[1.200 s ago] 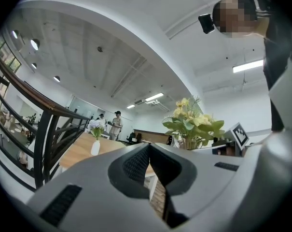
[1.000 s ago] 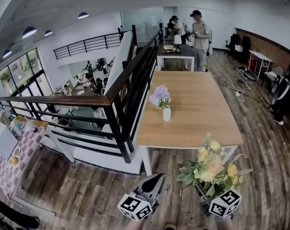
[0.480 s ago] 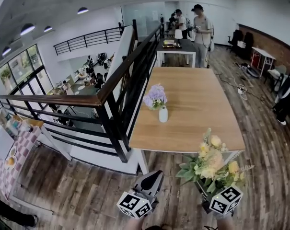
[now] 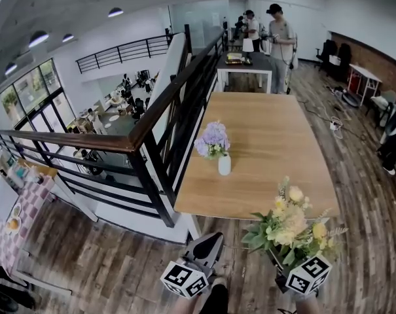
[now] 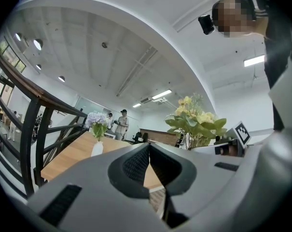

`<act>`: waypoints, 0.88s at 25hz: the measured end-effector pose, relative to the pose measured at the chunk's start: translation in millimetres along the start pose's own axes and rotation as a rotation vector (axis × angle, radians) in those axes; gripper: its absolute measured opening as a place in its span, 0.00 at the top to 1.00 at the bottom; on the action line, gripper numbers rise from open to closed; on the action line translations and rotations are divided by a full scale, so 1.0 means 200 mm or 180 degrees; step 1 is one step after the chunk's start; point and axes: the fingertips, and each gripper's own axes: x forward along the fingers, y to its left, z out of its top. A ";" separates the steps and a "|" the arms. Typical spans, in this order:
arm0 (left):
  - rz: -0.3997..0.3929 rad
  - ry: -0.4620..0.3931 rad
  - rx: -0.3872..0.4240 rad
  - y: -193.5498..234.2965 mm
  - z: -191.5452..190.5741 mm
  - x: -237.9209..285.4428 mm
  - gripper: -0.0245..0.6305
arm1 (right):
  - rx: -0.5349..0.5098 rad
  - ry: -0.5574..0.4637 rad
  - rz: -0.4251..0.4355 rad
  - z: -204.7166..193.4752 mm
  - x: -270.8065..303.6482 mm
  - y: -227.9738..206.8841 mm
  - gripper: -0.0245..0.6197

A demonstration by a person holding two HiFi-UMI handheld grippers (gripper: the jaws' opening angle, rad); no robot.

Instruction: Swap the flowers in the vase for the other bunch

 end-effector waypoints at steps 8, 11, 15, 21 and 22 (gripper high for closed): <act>-0.0111 -0.0023 -0.0025 0.21 0.00 0.31 0.95 | -0.0004 0.0017 -0.0047 0.04 0.23 -0.24 0.89; -0.0120 0.0002 -0.0026 0.31 0.01 0.42 0.95 | 0.0017 0.0023 -0.0064 0.06 0.33 -0.33 0.89; -0.0136 0.0048 -0.0032 0.42 0.01 0.56 0.95 | 0.0041 0.0027 -0.0115 0.11 0.43 -0.45 0.89; -0.0162 0.0085 -0.0069 0.58 -0.01 0.73 0.95 | 0.0028 0.0003 -0.0199 0.17 0.57 -0.59 0.89; -0.0171 0.0091 -0.0085 0.60 -0.01 0.75 0.95 | 0.0029 0.0000 -0.0215 0.17 0.60 -0.61 0.89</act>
